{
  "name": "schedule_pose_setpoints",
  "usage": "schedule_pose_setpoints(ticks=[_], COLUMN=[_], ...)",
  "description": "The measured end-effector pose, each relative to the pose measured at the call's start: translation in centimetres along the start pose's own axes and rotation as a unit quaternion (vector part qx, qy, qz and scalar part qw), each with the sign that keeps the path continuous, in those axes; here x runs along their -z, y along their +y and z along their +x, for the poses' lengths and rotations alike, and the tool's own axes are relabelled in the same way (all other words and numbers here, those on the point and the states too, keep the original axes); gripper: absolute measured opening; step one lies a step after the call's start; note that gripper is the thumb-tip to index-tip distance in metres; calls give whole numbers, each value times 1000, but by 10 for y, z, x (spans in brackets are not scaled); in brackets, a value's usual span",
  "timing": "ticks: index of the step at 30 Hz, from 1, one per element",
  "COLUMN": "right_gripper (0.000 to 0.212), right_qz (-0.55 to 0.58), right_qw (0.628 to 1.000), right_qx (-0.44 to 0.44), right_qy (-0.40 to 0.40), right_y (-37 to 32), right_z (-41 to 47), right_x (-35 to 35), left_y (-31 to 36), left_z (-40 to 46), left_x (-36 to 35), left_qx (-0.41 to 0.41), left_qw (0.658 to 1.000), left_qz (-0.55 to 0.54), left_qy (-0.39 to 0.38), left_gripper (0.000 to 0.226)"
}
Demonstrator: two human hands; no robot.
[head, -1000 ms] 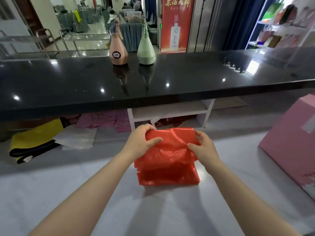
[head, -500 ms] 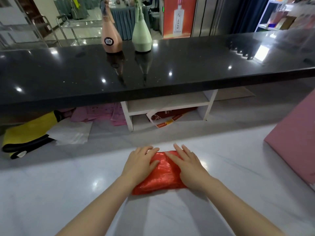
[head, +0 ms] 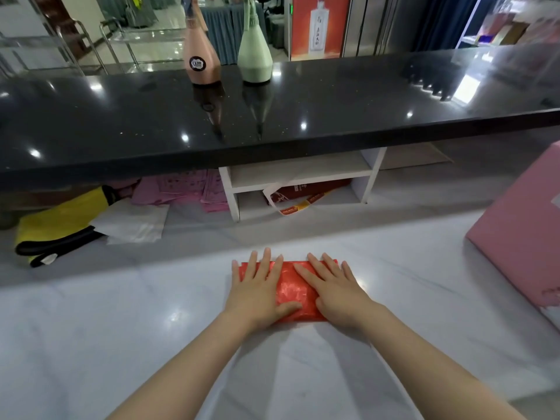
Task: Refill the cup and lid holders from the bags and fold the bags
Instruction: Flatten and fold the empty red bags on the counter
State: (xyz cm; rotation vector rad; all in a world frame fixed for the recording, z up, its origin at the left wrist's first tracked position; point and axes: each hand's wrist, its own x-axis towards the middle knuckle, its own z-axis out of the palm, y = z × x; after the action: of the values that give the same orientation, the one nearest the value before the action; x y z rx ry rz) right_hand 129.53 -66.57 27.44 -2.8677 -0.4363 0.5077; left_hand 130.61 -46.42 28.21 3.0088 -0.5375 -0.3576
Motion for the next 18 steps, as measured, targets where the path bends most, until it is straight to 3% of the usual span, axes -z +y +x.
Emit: schedule_pose_setpoints(ticks=[8, 11, 14, 18], right_gripper=[82, 81, 60, 29], right_qz=[65, 102, 167, 211], right_qw=[997, 988, 968, 950], right_qx=[-33, -103, -185, -225], right_qy=[17, 43, 27, 46], right_y=[-7, 0, 2, -12], right_z=[-14, -24, -39, -67], right_x=[9, 15, 13, 2], left_y=[-11, -13, -10, -2], left_z=[-2, -12, -24, -45], left_x=[-8, -14, -17, -22], left_qx=[6, -21, -36, -51], left_qw=[999, 998, 998, 997], left_qz=[-42, -48, -54, -53], left_qy=[-23, -22, -16, -12], left_gripper=[110, 111, 112, 111])
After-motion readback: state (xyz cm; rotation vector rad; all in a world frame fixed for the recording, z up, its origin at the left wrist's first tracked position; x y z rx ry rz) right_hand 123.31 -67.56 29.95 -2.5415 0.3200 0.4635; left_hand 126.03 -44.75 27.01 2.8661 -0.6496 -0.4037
